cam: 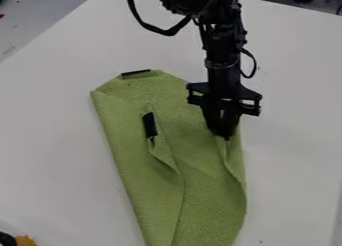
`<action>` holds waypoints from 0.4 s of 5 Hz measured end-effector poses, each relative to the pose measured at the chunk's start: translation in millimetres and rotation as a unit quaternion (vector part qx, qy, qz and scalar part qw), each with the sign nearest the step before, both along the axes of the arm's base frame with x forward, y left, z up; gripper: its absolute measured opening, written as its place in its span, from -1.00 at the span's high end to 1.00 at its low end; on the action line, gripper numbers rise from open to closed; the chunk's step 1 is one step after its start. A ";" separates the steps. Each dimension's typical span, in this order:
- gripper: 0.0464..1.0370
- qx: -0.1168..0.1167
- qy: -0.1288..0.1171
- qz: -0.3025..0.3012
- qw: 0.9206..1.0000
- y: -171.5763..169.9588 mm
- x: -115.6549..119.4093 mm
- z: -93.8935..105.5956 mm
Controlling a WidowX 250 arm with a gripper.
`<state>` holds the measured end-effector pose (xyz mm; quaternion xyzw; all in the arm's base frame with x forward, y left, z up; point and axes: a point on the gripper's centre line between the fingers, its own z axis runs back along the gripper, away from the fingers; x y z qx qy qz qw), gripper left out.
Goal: Unfold the cloth from right
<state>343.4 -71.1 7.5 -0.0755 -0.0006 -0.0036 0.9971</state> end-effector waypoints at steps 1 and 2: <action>-0.62 -0.008 -0.006 0.017 1.000 -4.3 -3.9 1.2; -0.96 -0.011 -0.019 0.018 1.000 -21.2 -4.8 9.4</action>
